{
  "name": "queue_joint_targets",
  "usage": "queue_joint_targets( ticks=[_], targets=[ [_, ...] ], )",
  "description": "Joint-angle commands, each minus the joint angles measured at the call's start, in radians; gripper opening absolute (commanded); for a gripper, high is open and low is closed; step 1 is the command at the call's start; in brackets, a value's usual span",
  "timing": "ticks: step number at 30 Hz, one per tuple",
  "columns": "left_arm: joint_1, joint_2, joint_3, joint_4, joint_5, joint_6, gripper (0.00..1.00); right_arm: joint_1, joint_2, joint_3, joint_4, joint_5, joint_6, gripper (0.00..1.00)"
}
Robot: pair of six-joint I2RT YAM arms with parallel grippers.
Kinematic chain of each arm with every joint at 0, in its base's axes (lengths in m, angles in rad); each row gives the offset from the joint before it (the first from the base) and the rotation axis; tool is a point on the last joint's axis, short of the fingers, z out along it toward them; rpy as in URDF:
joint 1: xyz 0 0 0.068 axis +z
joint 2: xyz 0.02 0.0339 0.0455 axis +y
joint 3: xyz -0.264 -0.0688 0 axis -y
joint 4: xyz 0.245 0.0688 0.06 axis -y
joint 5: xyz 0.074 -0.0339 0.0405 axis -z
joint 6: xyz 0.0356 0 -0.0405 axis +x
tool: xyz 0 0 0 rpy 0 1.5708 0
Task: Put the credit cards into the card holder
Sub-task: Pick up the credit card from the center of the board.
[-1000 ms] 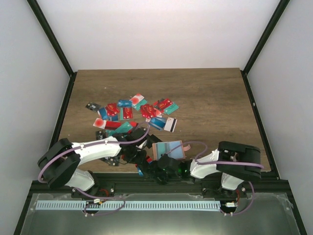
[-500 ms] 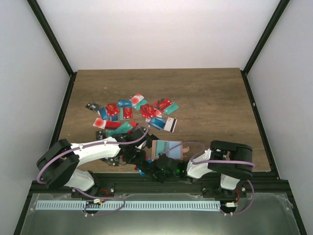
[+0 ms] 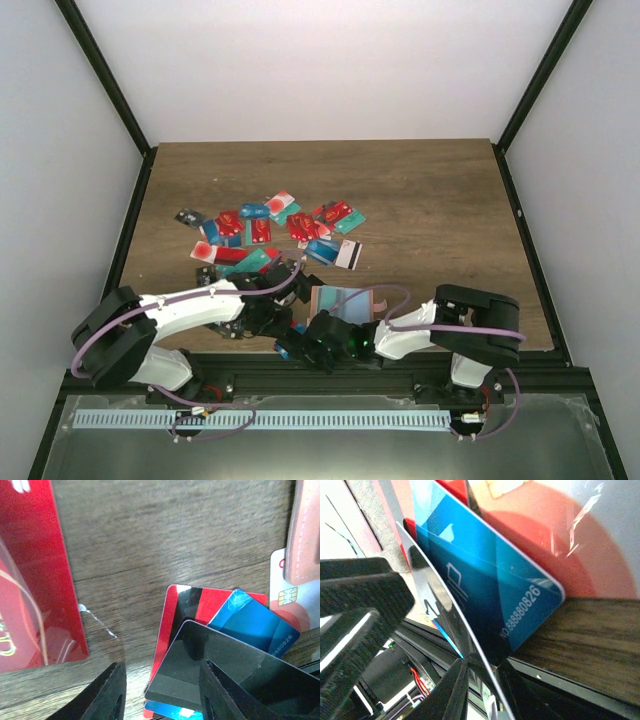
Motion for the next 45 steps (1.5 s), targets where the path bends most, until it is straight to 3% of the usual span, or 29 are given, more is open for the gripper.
queue_joint_targets(
  ticks=[1, 13, 16, 25, 36, 45],
  targets=[
    [-0.001, -0.030, 0.049, -0.054, -0.064, -0.018, 0.43, -0.002, -0.026, 0.054, -0.192, -0.025, -0.036, 0.18],
    [0.001, -0.038, 0.048, -0.055, -0.078, -0.025, 0.41, -0.002, -0.073, 0.104, -0.333, -0.025, -0.096, 0.23],
    [0.001, -0.039, 0.050, -0.052, -0.079, -0.029, 0.41, -0.001, -0.089, 0.121, -0.370, -0.017, -0.108, 0.14],
    [0.002, -0.052, 0.066, -0.071, -0.101, -0.036, 0.39, 0.000, -0.108, 0.147, -0.427, -0.020, -0.130, 0.01],
    [0.007, -0.111, 0.081, -0.094, -0.144, -0.045, 0.38, -0.002, -0.139, 0.179, -0.459, 0.002, -0.195, 0.01],
    [0.018, -0.234, 0.170, -0.173, -0.167, -0.120, 0.46, -0.006, -0.213, 0.200, -0.502, 0.051, -0.247, 0.01]
  ],
)
